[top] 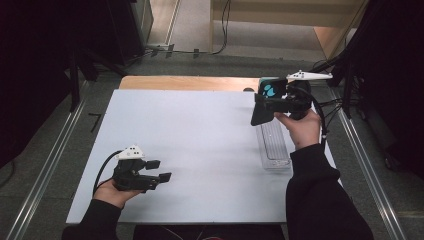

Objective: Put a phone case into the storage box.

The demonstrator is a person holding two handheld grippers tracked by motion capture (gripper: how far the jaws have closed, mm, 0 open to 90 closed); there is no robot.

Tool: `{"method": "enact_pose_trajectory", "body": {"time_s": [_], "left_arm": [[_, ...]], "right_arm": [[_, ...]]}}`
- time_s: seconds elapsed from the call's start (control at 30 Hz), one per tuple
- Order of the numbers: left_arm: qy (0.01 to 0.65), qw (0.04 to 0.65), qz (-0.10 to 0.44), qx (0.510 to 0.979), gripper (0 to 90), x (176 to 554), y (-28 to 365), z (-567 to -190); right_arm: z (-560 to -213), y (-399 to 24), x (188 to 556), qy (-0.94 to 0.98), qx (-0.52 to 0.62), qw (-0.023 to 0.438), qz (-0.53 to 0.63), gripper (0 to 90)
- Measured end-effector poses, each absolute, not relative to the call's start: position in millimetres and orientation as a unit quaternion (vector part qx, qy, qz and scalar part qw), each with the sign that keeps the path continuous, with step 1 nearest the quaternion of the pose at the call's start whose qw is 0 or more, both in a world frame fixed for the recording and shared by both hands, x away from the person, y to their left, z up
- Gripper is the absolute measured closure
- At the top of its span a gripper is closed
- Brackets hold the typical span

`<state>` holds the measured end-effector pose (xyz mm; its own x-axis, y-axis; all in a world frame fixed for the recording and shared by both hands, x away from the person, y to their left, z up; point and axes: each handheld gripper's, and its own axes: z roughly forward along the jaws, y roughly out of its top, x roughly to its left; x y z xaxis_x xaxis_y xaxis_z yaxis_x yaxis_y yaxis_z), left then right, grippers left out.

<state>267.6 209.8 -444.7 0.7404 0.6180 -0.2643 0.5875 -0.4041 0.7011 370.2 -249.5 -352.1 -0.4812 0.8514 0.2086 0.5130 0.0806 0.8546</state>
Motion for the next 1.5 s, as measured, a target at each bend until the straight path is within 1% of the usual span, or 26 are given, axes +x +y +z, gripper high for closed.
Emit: {"method": "enact_pose_trajectory", "body": {"time_s": [0.2,0.53,0.63,0.73,0.77,1.0,1.13,1.17,1.3,1.4,1.5], "left_arm": [[0.363,0.412,0.015,0.835,33.3,268,212,-446],[0.364,0.41,0.007,0.836,33.3,271,212,-448],[0.362,0.411,0.006,0.837,33.3,271,211,-449],[0.36,0.411,0.004,0.837,33.3,271,210,-449],[0.36,0.411,0.004,0.837,33.3,271,210,-450],[0.36,0.41,0.001,0.838,33.3,272,210,-451],[0.36,0.412,0.0,0.837,33.4,272,210,-451],[0.36,0.412,-0.001,0.837,33.4,272,210,-451],[0.359,0.411,-0.001,0.838,33.4,272,211,-451],[0.36,0.413,-0.002,0.837,33.4,272,211,-451],[0.361,0.411,-0.001,0.837,33.4,272,211,-451]], "right_arm": [[-362,-268,398,0.693,0.521,0.185,0.463,14.1],[-379,-281,436,0.676,0.563,0.207,0.428,14.3],[-392,-282,446,0.682,0.571,0.21,0.406,14.3],[-407,-283,456,0.671,0.59,0.183,0.409,14.3],[-411,-282,459,0.671,0.593,0.182,0.406,14.3],[-431,-267,474,0.687,0.598,0.197,0.364,14.0],[-440,-263,480,0.689,0.603,0.197,0.35,13.1],[-442,-263,481,0.69,0.604,0.201,0.344,11.9],[-445,-268,484,0.683,0.609,0.178,0.362,0.0],[-444,-269,482,0.689,0.605,0.174,0.359,0.0],[-436,-270,475,0.69,0.601,0.189,0.355,0.0]]}}
